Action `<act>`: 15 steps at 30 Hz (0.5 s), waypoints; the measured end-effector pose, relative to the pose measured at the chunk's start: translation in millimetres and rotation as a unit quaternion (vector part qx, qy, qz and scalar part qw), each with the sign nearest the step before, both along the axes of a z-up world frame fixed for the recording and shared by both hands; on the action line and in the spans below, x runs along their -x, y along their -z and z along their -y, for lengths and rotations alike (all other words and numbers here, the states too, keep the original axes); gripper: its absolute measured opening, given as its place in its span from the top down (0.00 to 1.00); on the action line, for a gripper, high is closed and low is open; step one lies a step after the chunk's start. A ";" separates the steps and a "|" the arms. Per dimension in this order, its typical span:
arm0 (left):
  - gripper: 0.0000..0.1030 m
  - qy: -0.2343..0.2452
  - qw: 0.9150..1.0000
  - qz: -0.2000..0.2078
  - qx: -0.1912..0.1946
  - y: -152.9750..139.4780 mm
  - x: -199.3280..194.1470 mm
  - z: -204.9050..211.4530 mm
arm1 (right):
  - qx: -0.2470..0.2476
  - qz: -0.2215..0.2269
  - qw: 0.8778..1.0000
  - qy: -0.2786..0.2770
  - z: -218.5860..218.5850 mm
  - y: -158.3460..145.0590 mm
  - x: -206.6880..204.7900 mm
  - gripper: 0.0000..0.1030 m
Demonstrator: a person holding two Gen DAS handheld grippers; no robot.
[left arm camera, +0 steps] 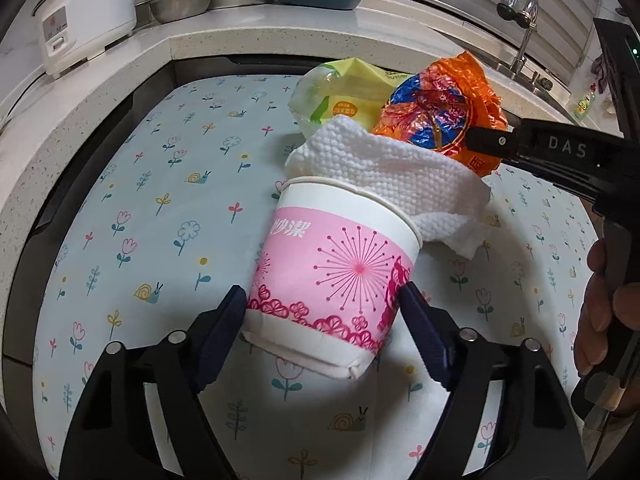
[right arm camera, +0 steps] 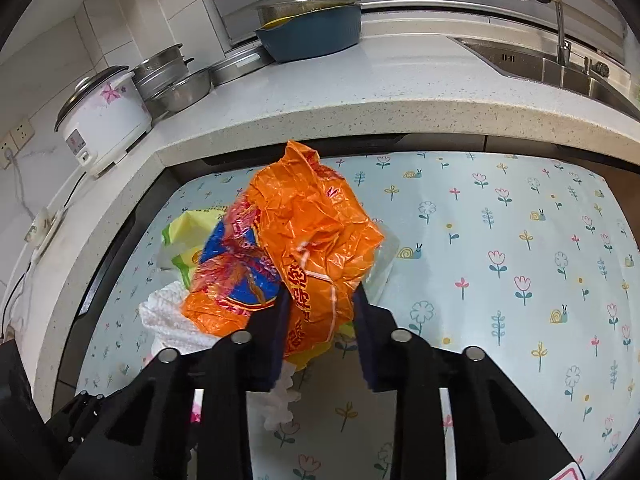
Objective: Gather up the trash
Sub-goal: 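Grasp the pink paper cup with the left tool while the right tool grasps the orange snack bag, then lift the pink cup and orange bag and carry both toward the bin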
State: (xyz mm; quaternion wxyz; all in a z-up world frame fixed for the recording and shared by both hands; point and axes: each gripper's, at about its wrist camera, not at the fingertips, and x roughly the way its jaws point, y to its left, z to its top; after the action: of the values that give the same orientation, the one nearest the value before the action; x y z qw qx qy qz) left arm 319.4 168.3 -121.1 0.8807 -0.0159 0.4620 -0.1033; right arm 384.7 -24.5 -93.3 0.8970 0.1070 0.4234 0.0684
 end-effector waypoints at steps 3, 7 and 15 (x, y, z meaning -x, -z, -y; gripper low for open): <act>0.49 0.010 1.000 0.003 0.007 -6.8 4.4 3.5 | -0.006 0.007 1.000 0.006 7.3 -3.2 10.7 0.88; 0.70 0.017 1.000 0.013 0.017 -19.7 12.5 8.7 | -0.010 0.022 1.000 0.020 19.5 -17.2 28.3 0.90; 0.73 0.058 0.996 -0.017 0.061 -27.4 31.7 31.3 | -0.012 0.057 0.997 0.052 53.9 -51.3 70.4 0.90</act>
State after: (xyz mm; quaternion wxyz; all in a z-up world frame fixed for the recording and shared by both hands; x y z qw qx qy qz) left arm 287.6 137.1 -93.7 0.8626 -0.0442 0.4701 -0.1816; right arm 314.3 -78.4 -42.0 0.9205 0.1358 0.3648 0.0332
